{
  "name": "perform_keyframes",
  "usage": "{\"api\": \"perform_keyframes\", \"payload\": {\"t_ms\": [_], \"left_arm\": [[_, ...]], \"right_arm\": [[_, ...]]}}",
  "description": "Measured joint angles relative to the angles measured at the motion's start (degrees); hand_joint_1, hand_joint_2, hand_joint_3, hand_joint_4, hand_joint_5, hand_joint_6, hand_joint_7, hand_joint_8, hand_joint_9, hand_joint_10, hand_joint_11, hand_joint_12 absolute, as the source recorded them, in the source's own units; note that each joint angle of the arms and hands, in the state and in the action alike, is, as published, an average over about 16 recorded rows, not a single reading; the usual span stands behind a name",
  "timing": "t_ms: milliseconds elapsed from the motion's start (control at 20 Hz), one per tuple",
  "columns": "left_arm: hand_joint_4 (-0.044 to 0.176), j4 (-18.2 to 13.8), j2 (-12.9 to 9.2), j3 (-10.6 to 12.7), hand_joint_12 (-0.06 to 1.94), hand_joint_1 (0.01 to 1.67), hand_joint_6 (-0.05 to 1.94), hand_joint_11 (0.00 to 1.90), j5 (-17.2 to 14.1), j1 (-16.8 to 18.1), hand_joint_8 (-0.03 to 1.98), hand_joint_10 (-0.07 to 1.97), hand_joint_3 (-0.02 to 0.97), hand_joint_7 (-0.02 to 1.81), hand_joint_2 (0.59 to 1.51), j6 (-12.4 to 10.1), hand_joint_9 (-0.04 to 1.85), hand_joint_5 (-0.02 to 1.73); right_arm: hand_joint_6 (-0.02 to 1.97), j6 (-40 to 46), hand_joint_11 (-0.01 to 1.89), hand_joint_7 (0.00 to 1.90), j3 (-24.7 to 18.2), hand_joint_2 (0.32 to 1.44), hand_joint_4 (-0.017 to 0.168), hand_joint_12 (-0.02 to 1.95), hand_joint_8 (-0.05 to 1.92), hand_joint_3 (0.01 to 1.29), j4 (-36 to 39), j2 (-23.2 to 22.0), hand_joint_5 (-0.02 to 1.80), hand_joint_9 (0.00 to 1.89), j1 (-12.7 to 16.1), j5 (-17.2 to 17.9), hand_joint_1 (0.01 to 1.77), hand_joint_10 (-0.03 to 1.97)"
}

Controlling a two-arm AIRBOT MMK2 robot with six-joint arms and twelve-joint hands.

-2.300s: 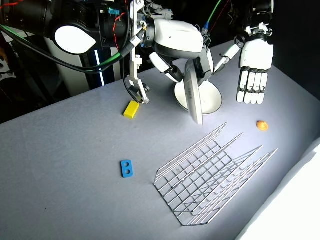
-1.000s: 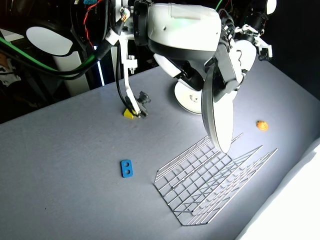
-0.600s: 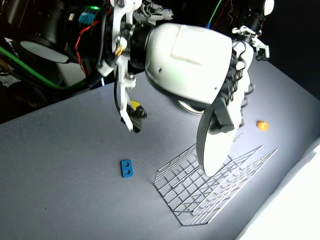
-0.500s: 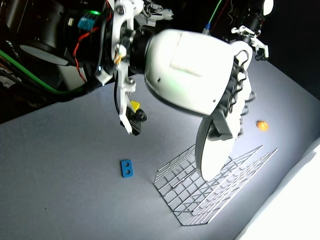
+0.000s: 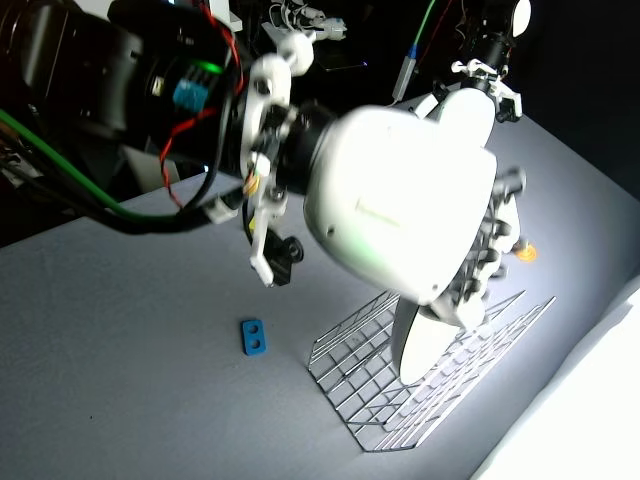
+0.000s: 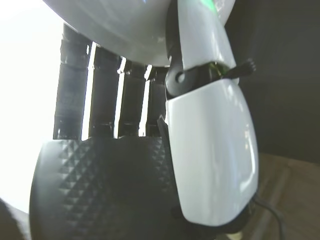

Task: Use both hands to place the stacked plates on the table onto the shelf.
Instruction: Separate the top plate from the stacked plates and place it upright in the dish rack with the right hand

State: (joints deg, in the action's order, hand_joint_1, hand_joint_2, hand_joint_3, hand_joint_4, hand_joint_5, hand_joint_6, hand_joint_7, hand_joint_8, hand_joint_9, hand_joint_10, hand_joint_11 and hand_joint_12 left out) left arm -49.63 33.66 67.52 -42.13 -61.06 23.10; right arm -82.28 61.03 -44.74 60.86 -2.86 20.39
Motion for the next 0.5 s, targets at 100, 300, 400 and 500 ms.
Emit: {"api": "perform_keyframes", "payload": {"t_ms": [100, 300, 400, 500], "left_arm": [[-0.007, 1.0, 0.0, -0.5, 0.01, 0.01, -0.01, 0.02, 0.3, -0.7, 0.0, -0.04, 0.015, 0.02, 1.09, 0.0, -0.02, 0.01], [-0.008, 3.0, 0.0, -1.3, 0.01, 0.01, -0.01, 0.02, 0.4, -1.7, 0.0, -0.04, 0.015, 0.02, 1.092, 0.0, -0.02, 0.01], [-0.006, 3.8, -0.1, -1.5, 0.02, 0.01, -0.01, 0.02, 0.1, -1.8, 0.0, -0.04, 0.015, 0.02, 1.093, 0.0, -0.02, 0.01], [-0.005, 4.6, -0.3, -1.5, 0.02, 0.01, 0.0, 0.02, -0.3, -1.9, 0.0, -0.04, 0.015, 0.02, 1.095, 0.0, -0.02, 0.01]], "right_arm": [[1.0, 0.0, 0.91, 1.05, 1.6, 0.97, -0.007, 1.01, 0.84, 0.01, -2.1, 0.8, 0.87, 1.08, 0.2, -0.8, 1.36, 0.96], [0.99, -0.1, 0.91, 1.05, 4.8, 0.97, -0.008, 1.02, 0.85, 0.01, -6.2, 2.6, 0.86, 1.08, 0.3, -2.5, 1.36, 0.96], [0.99, -0.1, 0.91, 1.05, 6.2, 0.97, -0.008, 1.02, 0.85, 0.01, -7.8, 3.5, 0.86, 1.07, 0.0, -3.2, 1.36, 0.96], [0.99, -0.2, 0.91, 1.05, 7.7, 0.97, -0.008, 1.03, 0.85, 0.01, -9.1, 4.4, 0.86, 1.08, -0.3, -3.8, 1.36, 0.97]]}}
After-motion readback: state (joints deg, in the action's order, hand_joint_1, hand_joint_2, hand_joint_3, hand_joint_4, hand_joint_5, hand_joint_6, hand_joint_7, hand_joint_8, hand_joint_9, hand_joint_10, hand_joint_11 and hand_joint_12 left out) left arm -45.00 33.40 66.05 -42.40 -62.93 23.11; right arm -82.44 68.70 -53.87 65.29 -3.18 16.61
